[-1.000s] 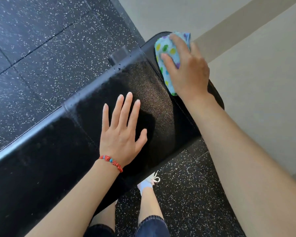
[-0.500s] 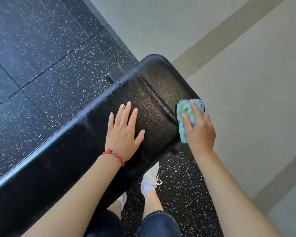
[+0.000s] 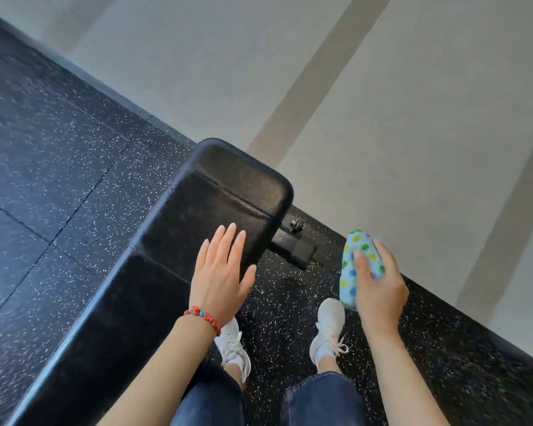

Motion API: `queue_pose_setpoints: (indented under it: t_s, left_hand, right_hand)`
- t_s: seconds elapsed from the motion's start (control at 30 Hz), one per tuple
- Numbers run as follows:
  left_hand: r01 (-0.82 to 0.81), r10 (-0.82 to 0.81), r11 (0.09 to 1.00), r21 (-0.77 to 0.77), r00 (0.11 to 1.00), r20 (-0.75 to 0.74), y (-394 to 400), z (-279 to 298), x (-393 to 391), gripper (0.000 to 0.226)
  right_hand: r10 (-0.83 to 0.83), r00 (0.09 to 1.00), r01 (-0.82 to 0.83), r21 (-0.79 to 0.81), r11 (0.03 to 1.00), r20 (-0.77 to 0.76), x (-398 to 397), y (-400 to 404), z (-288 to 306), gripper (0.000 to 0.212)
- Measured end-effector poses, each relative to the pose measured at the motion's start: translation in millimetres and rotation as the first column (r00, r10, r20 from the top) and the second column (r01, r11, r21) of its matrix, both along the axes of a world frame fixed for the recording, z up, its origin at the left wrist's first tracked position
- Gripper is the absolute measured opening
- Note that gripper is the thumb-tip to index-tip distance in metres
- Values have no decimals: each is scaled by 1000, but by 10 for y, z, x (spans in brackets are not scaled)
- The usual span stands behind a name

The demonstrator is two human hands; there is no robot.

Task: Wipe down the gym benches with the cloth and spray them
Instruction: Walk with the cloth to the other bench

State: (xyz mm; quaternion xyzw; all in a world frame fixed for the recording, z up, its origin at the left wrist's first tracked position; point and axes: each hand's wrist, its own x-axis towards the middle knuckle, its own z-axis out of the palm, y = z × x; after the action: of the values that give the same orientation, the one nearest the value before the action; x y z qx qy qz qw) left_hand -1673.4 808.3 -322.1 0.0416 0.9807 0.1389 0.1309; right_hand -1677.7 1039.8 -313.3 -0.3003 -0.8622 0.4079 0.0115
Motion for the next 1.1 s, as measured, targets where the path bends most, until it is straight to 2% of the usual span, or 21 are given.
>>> queue_pose_setpoints:
  t_s: [0.1,0.5,0.8,1.1]
  left_hand:
    - [45,-45,999,-7,999,-19,432,309,-131,57]
    - [131,-136,990,-50,985,-108,2187,1312,-615,58]
    - [157,-163,986,-51,976,-148,2696,1780,-1200,56]
    - [192,-184,981,5,948,-261,2897,2083,-2256,52]
  right_hand:
    - [-21,1000,20,-60,998,-18,-46,396,257,38]
    - [-18,991,4,-101,995,-136,-313,2071,1230,37]
    - [-63,984,45,-114,993,-166,-754,2564,1679,36]
    - [-28,982,4,-127,992,-189,-1719,2634,1967,37]
